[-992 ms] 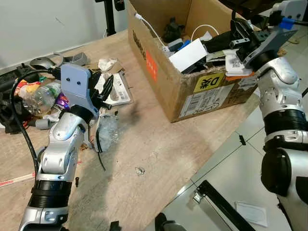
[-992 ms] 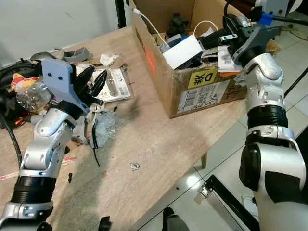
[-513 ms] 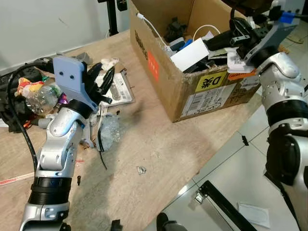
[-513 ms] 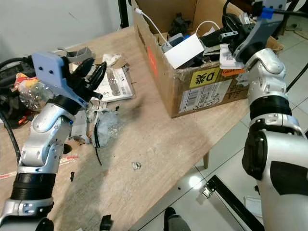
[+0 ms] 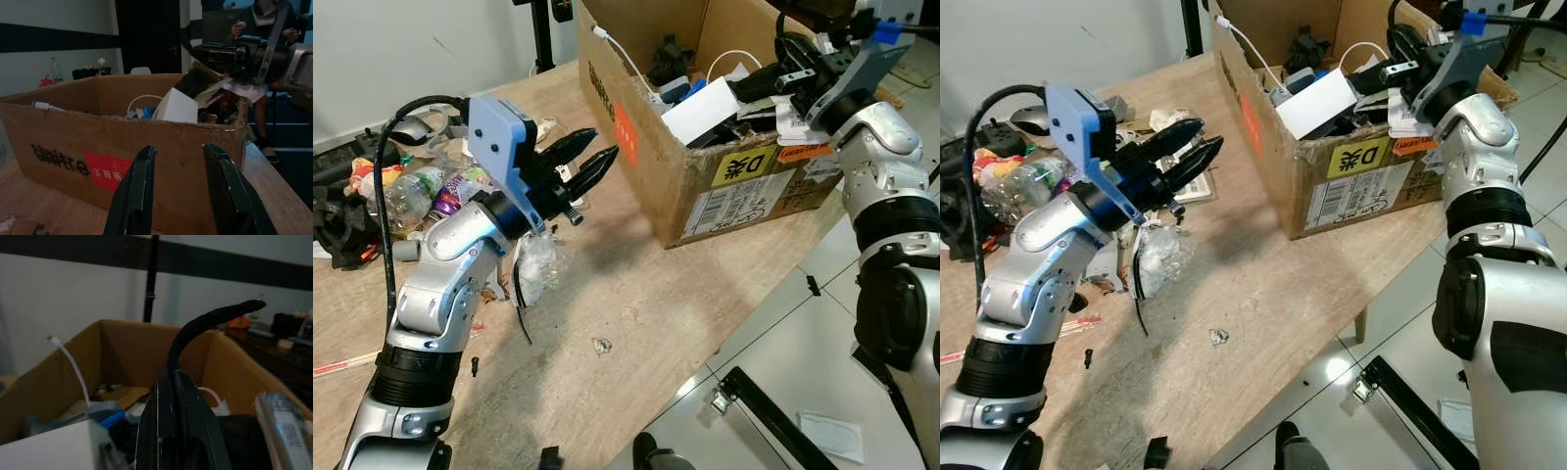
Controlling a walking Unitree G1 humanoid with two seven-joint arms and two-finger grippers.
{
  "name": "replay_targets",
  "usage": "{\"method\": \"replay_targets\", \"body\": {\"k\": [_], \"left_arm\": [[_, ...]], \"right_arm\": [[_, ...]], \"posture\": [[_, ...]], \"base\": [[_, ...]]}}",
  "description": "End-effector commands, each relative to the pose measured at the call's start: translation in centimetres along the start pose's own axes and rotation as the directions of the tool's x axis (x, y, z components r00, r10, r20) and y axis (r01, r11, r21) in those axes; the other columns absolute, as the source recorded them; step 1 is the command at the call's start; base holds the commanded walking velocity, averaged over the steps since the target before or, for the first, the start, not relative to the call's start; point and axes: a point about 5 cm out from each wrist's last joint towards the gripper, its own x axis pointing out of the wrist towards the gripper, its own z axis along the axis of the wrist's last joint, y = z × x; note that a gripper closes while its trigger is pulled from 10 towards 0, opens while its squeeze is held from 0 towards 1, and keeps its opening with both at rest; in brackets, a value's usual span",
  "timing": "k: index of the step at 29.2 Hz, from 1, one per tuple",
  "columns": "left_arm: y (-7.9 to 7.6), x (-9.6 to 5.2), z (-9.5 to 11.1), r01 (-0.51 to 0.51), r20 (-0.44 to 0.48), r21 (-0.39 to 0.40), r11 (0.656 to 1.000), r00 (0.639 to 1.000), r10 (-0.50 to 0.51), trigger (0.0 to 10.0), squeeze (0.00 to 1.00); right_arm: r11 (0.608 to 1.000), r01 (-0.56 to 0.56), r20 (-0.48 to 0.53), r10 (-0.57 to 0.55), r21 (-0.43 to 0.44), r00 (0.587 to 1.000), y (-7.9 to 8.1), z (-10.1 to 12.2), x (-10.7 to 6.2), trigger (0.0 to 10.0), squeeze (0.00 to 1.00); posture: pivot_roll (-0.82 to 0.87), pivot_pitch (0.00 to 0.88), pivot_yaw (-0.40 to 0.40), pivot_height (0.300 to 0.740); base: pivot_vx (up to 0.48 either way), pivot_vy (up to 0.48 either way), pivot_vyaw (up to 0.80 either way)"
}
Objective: Picking trash to rubbish bin
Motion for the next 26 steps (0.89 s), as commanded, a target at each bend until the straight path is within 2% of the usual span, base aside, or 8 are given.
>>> {"method": "replay_targets", "body": {"k": [1, 8, 9, 10, 16, 17, 18, 26], "left_arm": [[-0.1, 0.1, 0.0, 0.016, -0.005, 0.001, 1.0, 1.0, -0.016, 10.0, 0.0], [-0.1, -0.2, -0.1, 0.024, -0.02, -0.008, 1.0, 0.999, -0.025, 10.0, 0.0], [-0.1, -0.2, -0.1, 0.024, -0.021, -0.008, 1.0, 0.999, -0.024, 10.0, 0.0], [-0.1, -0.2, -0.1, 0.023, -0.021, -0.008, 1.0, 0.999, -0.024, 10.0, 0.0], [0.0, -0.2, -0.1, 0.018, -0.019, -0.01, 1.0, 1.0, -0.018, 10.0, 0.0], [0.1, -0.2, -0.2, 0.011, -0.019, -0.009, 1.0, 1.0, -0.011, 10.0, 0.0], [0.1, -0.2, -0.2, 0.007, -0.019, -0.01, 1.0, 1.0, -0.007, 10.0, 0.0], [0.4, -0.2, -0.3, -0.022, -0.016, -0.011, 1.0, 1.0, 0.022, 10.0, 0.0]], "right_arm": [[1.0, 0.019, 0.028, -0.019, -0.022, 0.999, -0.5, 0.8, 0.1, 10.0, 0.0], [1.0, 0.014, 0.0, -0.014, -0.026, 1.0, -0.3, 0.2, 0.0, 10.0, 0.0], [1.0, 0.011, 0.002, -0.011, -0.022, 1.0, -0.2, 0.2, 0.0, 10.0, 0.13], [1.0, 0.011, 0.004, -0.011, -0.021, 1.0, -0.2, 0.1, 0.0, 10.0, 1.0], [0.997, 0.055, 0.013, -0.055, -0.053, 0.998, -0.6, 0.4, -0.1, 10.0, 1.0], [0.995, 0.073, 0.016, -0.072, -0.062, 0.997, -0.8, 0.5, -0.1, 10.0, 0.83], [0.994, 0.088, 0.022, -0.087, -0.064, 0.996, -1.0, 0.7, -0.1, 10.0, 0.0], [0.984, 0.145, 0.094, -0.136, -0.101, 0.986, -1.5, 2.5, 0.3, 10.0, 0.0]], "posture": [[0.11, 0.217, 0.024, 0.74], [0.11, 0.223, 0.018, 0.74], [0.11, 0.223, 0.018, 0.74], [0.11, 0.223, 0.018, 0.74], [0.11, 0.223, 0.018, 0.74], [0.11, 0.223, 0.018, 0.74], [0.11, 0.223, 0.018, 0.74], [0.11, 0.223, 0.018, 0.74]], "base": [[0.0, 0.0, 0.0], [0.0, 0.0, 0.0], [0.0, 0.0, 0.0], [0.0, 0.0, 0.0], [0.0, 0.0, 0.0], [0.0, 0.0, 0.0], [0.0, 0.0, 0.0], [0.0, 0.0, 0.0]]}}
